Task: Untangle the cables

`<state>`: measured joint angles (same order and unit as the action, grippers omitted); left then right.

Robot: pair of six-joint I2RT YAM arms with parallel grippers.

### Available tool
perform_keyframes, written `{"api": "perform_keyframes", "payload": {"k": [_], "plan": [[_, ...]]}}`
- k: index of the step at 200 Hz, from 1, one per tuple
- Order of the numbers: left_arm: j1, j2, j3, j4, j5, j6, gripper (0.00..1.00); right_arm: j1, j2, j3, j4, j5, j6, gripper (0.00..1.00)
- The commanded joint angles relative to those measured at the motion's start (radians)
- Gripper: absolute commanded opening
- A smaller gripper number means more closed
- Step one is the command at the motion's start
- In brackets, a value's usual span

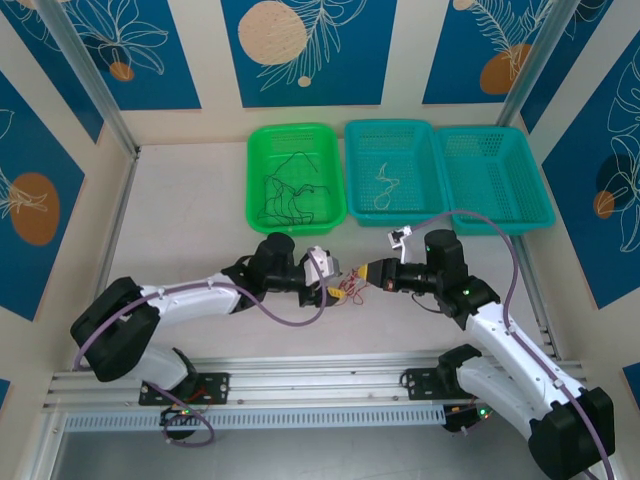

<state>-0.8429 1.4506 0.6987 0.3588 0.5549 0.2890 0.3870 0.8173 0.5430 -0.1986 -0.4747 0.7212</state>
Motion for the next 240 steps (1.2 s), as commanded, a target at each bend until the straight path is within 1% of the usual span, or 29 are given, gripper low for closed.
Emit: {"api": "perform_keyframes", "payload": {"k": [1, 42, 50, 59, 68, 74, 94, 97, 105, 112, 127, 134, 144, 151, 165, 171, 189, 197, 209, 223, 234, 240], "plan": [[-0.011, -0.007, 0.016, -0.013, 0.082, 0.030, 0.54, 0.006, 0.000, 0.038, -0.003, 0.007, 0.006, 0.00], [-0.015, -0.002, -0.027, 0.020, 0.064, 0.013, 0.57, 0.007, 0.027, 0.033, 0.028, -0.013, 0.016, 0.00], [-0.015, -0.002, -0.034, 0.038, 0.056, 0.004, 0.56, 0.006, 0.031, 0.034, 0.031, -0.017, 0.016, 0.00], [-0.016, -0.002, -0.035, 0.053, 0.040, -0.004, 0.53, 0.009, 0.035, 0.034, 0.039, -0.025, 0.021, 0.00], [-0.018, 0.000, -0.034, 0.061, 0.021, -0.009, 0.46, 0.012, 0.038, 0.034, 0.047, -0.030, 0.026, 0.00], [-0.019, 0.002, -0.030, 0.064, 0.007, -0.009, 0.38, 0.013, 0.041, 0.036, 0.051, -0.034, 0.026, 0.00], [-0.022, -0.003, -0.017, 0.079, -0.044, -0.022, 0.03, 0.018, 0.050, 0.038, 0.039, -0.007, 0.026, 0.00], [-0.020, -0.007, -0.017, 0.086, -0.055, -0.029, 0.00, 0.019, 0.053, 0.037, 0.033, 0.008, 0.026, 0.00], [-0.021, -0.024, -0.025, 0.113, -0.090, -0.054, 0.00, 0.021, 0.058, 0.035, 0.000, 0.069, 0.030, 0.00], [-0.021, -0.046, -0.031, 0.132, -0.126, -0.085, 0.00, 0.022, 0.064, 0.031, -0.047, 0.157, 0.035, 0.03], [-0.020, -0.112, -0.023, 0.117, -0.177, -0.138, 0.00, 0.024, 0.108, 0.020, -0.176, 0.402, 0.062, 0.12], [-0.021, -0.148, -0.016, 0.102, -0.188, -0.167, 0.00, 0.021, 0.137, 0.003, -0.219, 0.507, 0.087, 0.14], [-0.021, -0.196, -0.012, 0.093, -0.208, -0.207, 0.00, 0.004, 0.186, -0.038, -0.240, 0.582, 0.133, 0.18], [-0.021, -0.232, -0.012, 0.080, -0.227, -0.229, 0.00, -0.024, 0.216, -0.072, -0.217, 0.578, 0.159, 0.19], [-0.021, -0.306, -0.005, 0.013, -0.295, -0.248, 0.00, -0.094, 0.276, -0.136, -0.135, 0.485, 0.195, 0.19], [-0.021, -0.335, 0.001, -0.025, -0.335, -0.250, 0.00, -0.111, 0.285, -0.136, -0.120, 0.460, 0.182, 0.20], [-0.020, -0.409, 0.014, -0.125, -0.462, -0.259, 0.00, -0.118, 0.284, -0.112, -0.155, 0.509, 0.201, 0.21], [-0.019, -0.432, 0.023, -0.166, -0.504, -0.268, 0.00, -0.126, 0.277, -0.094, -0.170, 0.506, 0.190, 0.21], [-0.020, -0.449, 0.045, -0.228, -0.503, -0.268, 0.00, -0.126, 0.253, -0.066, -0.175, 0.482, 0.152, 0.22], [-0.019, -0.446, 0.082, -0.302, -0.471, -0.264, 0.00, -0.098, 0.191, -0.036, -0.142, 0.412, 0.089, 0.25], [-0.020, -0.442, 0.095, -0.325, -0.456, -0.270, 0.00, -0.038, 0.113, -0.029, -0.081, 0.388, 0.035, 0.34], [-0.019, -0.442, 0.095, -0.327, -0.454, -0.272, 0.00, 0.006, 0.062, -0.030, -0.041, 0.394, -0.001, 0.40]]}}
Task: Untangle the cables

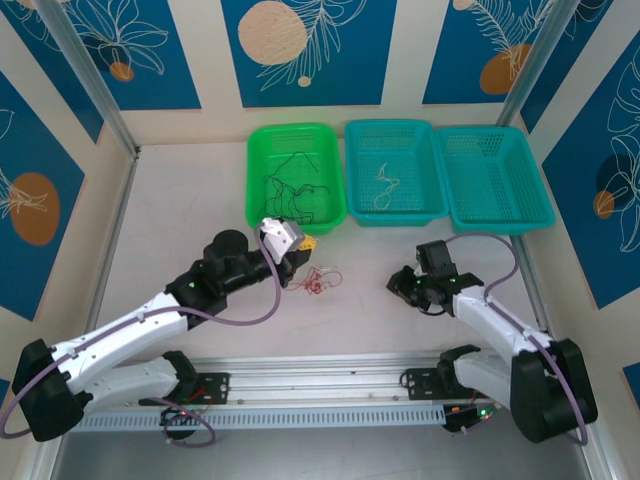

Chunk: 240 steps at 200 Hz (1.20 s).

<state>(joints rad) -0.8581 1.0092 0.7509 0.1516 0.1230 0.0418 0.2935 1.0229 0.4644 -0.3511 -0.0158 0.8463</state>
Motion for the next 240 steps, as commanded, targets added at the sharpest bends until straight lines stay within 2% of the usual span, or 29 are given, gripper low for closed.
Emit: {"api": "perform_keyframes", "payload": {"k": [1, 21, 41, 66, 93, 123, 132, 142, 162, 175, 191, 204, 225, 240], "plan": [[-0.004, -0.001, 0.043, -0.119, -0.022, -0.025, 0.00, 0.109, -0.151, 0.047, 0.119, -0.063, -0.137, 0.41], [-0.005, -0.005, 0.043, -0.134, -0.033, -0.025, 0.00, 0.270, -0.259, 0.016, 0.269, -0.025, -0.281, 0.62], [-0.005, -0.013, 0.053, -0.164, -0.061, -0.039, 0.00, 0.363, -0.256, -0.013, 0.430, -0.101, -0.345, 0.66], [-0.002, -0.012, 0.073, -0.190, -0.082, -0.095, 0.00, 0.502, -0.168, -0.052, 0.644, -0.050, -0.377, 0.68], [-0.002, -0.010, 0.094, -0.184, -0.044, -0.175, 0.00, 0.611, 0.001, -0.005, 0.770, 0.203, -0.402, 0.70], [-0.003, -0.026, 0.107, -0.122, 0.051, -0.232, 0.00, 0.666, 0.248, 0.068, 0.925, 0.549, -0.507, 0.74], [-0.003, -0.036, 0.117, -0.111, 0.078, -0.240, 0.00, 0.669, 0.330, 0.108, 0.907, 0.696, -0.495, 0.73], [-0.002, -0.050, 0.134, -0.114, 0.095, -0.248, 0.00, 0.657, 0.398, 0.156, 0.853, 0.789, -0.463, 0.68], [-0.002, -0.095, 0.175, -0.166, 0.092, -0.240, 0.00, 0.640, 0.479, 0.219, 0.720, 0.843, -0.342, 0.36], [0.000, -0.142, 0.196, -0.213, 0.031, -0.232, 0.00, 0.633, 0.498, 0.220, 0.665, 0.839, -0.252, 0.26], [0.006, -0.201, 0.238, -0.299, -0.072, -0.212, 0.00, 0.622, 0.506, 0.220, 0.530, 0.867, -0.122, 0.26], [0.016, -0.247, 0.279, -0.369, -0.157, -0.196, 0.00, 0.611, 0.502, 0.209, 0.431, 0.886, -0.020, 0.29], [0.038, -0.315, 0.331, -0.445, -0.303, -0.173, 0.00, 0.588, 0.485, 0.184, 0.323, 0.888, 0.082, 0.36], [0.043, -0.361, 0.341, -0.458, -0.384, -0.152, 0.00, 0.571, 0.464, 0.163, 0.289, 0.884, 0.111, 0.35]]}}
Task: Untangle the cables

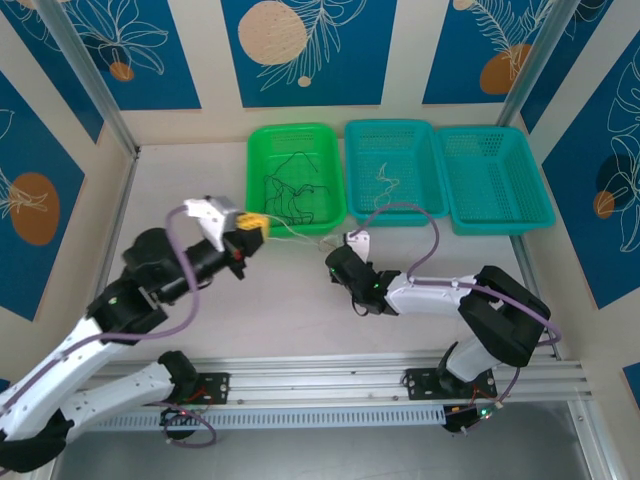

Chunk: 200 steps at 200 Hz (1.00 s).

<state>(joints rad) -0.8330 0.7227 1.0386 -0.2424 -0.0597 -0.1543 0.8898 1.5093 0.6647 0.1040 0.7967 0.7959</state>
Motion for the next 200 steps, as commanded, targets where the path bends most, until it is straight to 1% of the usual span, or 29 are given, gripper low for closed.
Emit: {"api": "perform_keyframes", "payload": {"k": [1, 26, 42, 48, 68, 86, 93, 100, 111, 128, 142, 154, 163, 172, 179, 191, 200], "plan": [[0.018, -0.077, 0.054, -0.064, -0.204, 0.045, 0.00, -0.026, -0.024, -0.040, -0.167, 0.072, 0.161, 0.35], [0.018, -0.135, 0.038, -0.062, -0.294, 0.058, 0.00, -0.059, -0.069, -0.079, -0.166, 0.049, 0.184, 0.30], [0.019, -0.168, 0.014, -0.056, -0.344, 0.064, 0.00, -0.091, -0.100, -0.110, -0.161, 0.022, 0.196, 0.19], [0.018, -0.178, 0.006, -0.054, -0.361, 0.066, 0.00, -0.104, -0.115, -0.124, -0.154, 0.012, 0.199, 0.16], [0.018, -0.189, -0.020, -0.058, -0.372, 0.071, 0.00, -0.127, -0.162, -0.149, -0.142, -0.034, 0.169, 0.16], [0.019, -0.180, -0.029, -0.079, -0.411, 0.075, 0.00, -0.128, -0.204, -0.147, -0.187, -0.037, 0.151, 0.16], [0.018, -0.182, -0.033, -0.082, -0.443, 0.089, 0.00, -0.137, -0.224, -0.154, -0.205, -0.035, 0.160, 0.13], [0.019, -0.188, -0.037, -0.085, -0.494, 0.105, 0.00, -0.153, -0.251, -0.174, -0.234, -0.033, 0.196, 0.09], [0.019, -0.195, -0.033, -0.099, -0.598, 0.136, 0.00, -0.232, -0.305, -0.225, -0.267, -0.084, 0.288, 0.00], [0.021, -0.193, -0.021, -0.139, -0.750, 0.196, 0.00, -0.400, -0.431, -0.331, -0.256, -0.225, 0.367, 0.00], [0.024, -0.207, -0.036, -0.141, -0.802, 0.229, 0.00, -0.501, -0.550, -0.392, -0.263, -0.271, 0.375, 0.00], [0.026, -0.223, -0.059, -0.127, -0.831, 0.238, 0.00, -0.572, -0.636, -0.413, -0.296, -0.302, 0.349, 0.00], [0.025, -0.237, -0.075, -0.118, -0.824, 0.236, 0.00, -0.619, -0.677, -0.412, -0.312, -0.343, 0.298, 0.00], [0.027, -0.246, -0.095, -0.096, -0.767, 0.233, 0.00, -0.636, -0.699, -0.401, -0.302, -0.394, 0.218, 0.00], [0.027, -0.246, -0.113, -0.071, -0.703, 0.229, 0.00, -0.632, -0.699, -0.385, -0.288, -0.441, 0.160, 0.00], [0.027, -0.222, -0.130, -0.032, -0.577, 0.222, 0.00, -0.612, -0.676, -0.348, -0.264, -0.582, 0.061, 0.00], [0.028, -0.181, -0.121, -0.024, -0.510, 0.204, 0.00, -0.582, -0.647, -0.310, -0.276, -0.662, 0.020, 0.06]]}}
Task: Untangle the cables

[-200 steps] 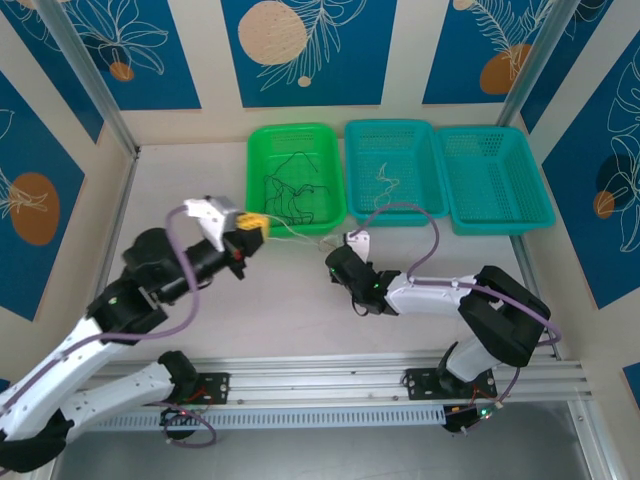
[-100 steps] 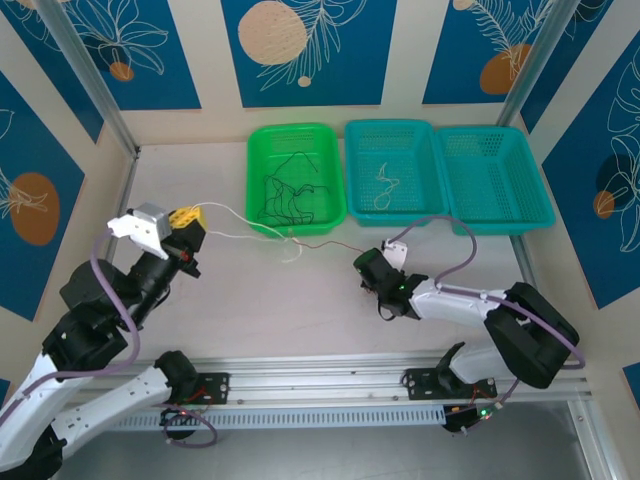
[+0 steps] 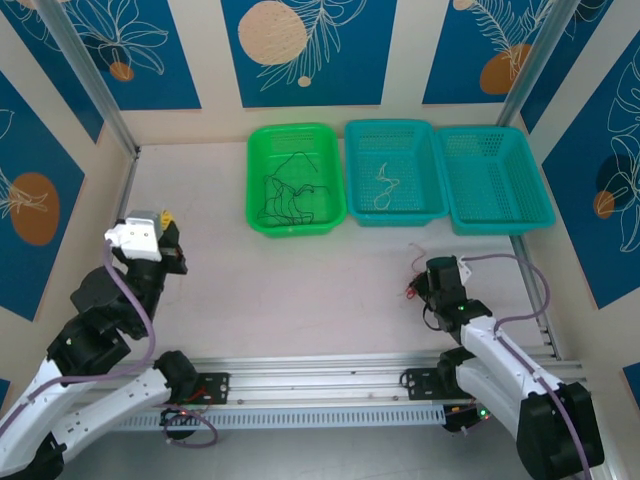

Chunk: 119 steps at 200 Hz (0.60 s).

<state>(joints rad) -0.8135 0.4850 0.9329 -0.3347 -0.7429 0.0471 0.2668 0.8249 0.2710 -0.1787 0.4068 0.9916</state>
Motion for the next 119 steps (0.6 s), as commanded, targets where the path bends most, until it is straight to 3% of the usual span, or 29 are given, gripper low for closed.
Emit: {"api": "perform_keyframes", "payload": {"k": [1, 17, 26, 70, 119], "plan": [[0.007, 0.061, -0.014, 0.068, 0.179, 0.001, 0.00, 0.045, 0.041, 0.088, 0.002, -0.278, -0.178, 0.07], [0.008, 0.159, 0.023, 0.079, 0.260, -0.030, 0.00, 0.110, 0.091, 0.179, -0.124, -0.314, -0.198, 0.39], [0.010, 0.220, 0.044, 0.109, 0.308, -0.040, 0.00, 0.135, 0.108, 0.224, -0.205, -0.302, -0.193, 0.48], [0.026, 0.583, 0.284, 0.229, 0.588, -0.038, 0.00, 0.150, -0.041, 0.303, -0.383, -0.293, -0.156, 0.65], [0.054, 1.017, 0.565, 0.347, 0.759, -0.086, 0.00, 0.145, -0.233, 0.403, -0.553, -0.255, -0.138, 0.66]]}}
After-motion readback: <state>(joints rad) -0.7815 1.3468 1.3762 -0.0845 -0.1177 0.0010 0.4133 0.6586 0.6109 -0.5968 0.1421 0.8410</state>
